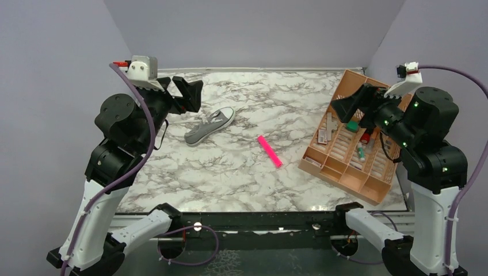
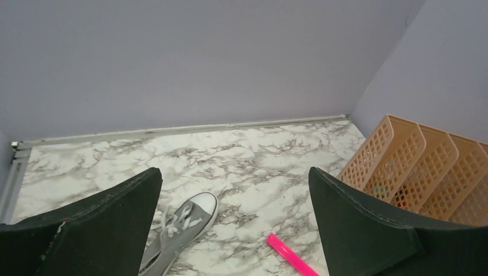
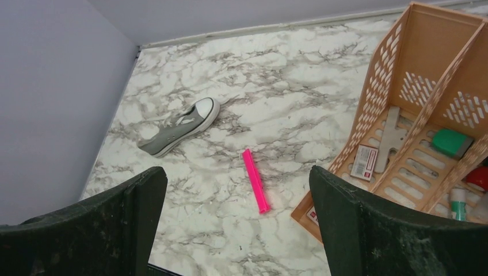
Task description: Tie the shoes
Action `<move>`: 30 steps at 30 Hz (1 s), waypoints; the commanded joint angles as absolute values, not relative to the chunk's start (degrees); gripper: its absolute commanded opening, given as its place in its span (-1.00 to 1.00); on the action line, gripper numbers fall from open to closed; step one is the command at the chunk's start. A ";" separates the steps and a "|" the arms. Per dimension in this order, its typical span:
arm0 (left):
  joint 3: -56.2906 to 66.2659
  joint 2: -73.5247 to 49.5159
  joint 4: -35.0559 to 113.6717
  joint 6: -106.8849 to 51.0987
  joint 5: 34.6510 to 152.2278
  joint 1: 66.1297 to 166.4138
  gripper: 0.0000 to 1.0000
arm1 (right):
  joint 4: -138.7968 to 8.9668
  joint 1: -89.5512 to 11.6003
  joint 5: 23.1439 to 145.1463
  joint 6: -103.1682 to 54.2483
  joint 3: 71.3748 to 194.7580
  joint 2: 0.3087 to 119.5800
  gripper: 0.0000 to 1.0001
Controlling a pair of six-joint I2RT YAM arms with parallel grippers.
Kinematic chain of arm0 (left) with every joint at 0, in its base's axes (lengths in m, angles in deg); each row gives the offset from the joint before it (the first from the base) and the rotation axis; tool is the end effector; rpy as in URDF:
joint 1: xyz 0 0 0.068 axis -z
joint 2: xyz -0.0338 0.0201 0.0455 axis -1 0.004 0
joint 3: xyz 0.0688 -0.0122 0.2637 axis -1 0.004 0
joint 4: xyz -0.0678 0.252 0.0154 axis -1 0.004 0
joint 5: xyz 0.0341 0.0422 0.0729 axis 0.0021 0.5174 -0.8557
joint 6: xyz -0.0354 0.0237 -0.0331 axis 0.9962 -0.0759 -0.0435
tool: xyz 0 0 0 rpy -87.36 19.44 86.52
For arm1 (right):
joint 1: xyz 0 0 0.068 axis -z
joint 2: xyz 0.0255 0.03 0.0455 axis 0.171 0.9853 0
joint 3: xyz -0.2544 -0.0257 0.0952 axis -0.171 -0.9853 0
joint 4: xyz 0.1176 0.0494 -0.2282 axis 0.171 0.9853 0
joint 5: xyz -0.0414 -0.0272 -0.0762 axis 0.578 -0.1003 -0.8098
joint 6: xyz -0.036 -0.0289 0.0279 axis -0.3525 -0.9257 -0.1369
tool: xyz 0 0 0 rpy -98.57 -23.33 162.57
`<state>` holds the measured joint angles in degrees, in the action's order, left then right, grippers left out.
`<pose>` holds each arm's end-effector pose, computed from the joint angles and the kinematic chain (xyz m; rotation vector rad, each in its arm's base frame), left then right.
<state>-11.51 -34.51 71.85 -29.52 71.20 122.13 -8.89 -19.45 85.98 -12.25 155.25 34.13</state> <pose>0.1165 -0.0638 0.5259 0.0922 1.4916 -0.4174 0.1126 0.0250 0.5139 0.0325 1.8417 0.5022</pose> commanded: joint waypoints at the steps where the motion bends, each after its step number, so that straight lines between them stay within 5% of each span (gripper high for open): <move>1: -8.95 -35.83 73.58 -21.89 79.85 118.42 0.97 | -7.31 -20.86 83.81 -12.32 151.70 32.68 0.99; 19: 11.75 -24.86 79.29 -5.22 81.08 110.00 0.97 | -12.99 -23.78 98.47 -13.27 129.68 34.01 1.00; 30: 11.36 -6.07 77.88 -24.02 88.11 101.92 0.84 | -15.59 -27.19 106.89 -16.22 125.26 34.17 1.00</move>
